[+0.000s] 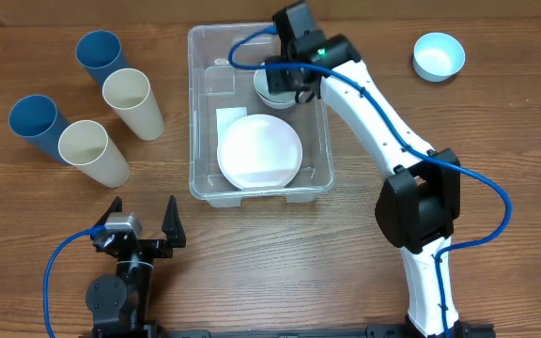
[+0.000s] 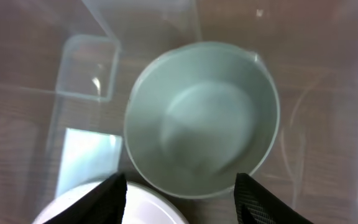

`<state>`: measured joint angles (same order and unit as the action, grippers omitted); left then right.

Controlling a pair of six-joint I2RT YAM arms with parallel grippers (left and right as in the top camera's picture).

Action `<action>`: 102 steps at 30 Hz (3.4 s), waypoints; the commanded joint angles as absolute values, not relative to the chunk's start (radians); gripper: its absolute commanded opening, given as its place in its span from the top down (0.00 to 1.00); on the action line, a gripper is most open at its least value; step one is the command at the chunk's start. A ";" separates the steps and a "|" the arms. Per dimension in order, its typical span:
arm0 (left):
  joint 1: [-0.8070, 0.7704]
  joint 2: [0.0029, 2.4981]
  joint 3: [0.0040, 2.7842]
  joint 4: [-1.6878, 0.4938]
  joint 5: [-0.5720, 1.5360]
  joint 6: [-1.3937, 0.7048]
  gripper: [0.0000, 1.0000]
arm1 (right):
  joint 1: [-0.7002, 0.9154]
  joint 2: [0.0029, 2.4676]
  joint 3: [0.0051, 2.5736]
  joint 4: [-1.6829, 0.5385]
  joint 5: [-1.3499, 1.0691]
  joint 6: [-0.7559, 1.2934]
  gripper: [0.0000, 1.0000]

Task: Pack container
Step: 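Lift the grey bowl and stack it onto the pink bowl, then grasp the light-blue bowl with the right gripper, then carry the light-blue bowl and stack it on the grey bowl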

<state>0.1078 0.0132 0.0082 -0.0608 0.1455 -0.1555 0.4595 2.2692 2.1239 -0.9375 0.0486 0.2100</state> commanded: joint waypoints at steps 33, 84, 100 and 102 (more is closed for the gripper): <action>0.118 0.005 0.005 -0.063 0.146 -0.164 0.00 | -0.100 2.270 2.393 -1.132 0.103 0.464 0.30; 0.118 0.005 0.005 -0.063 0.146 -0.164 0.00 | 0.489 2.167 2.459 -1.192 0.154 0.309 0.91; 0.118 0.005 0.005 -0.063 0.146 -0.164 0.00 | 0.399 2.396 2.458 -1.119 0.209 0.309 0.66; 0.118 0.005 0.005 -0.063 0.146 -0.164 0.00 | 0.397 2.396 2.458 -1.120 0.208 0.285 0.45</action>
<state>0.1078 0.0132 0.0082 -0.0608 0.1455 -0.1555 0.4042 2.4046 2.4523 -1.1244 0.1921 0.3088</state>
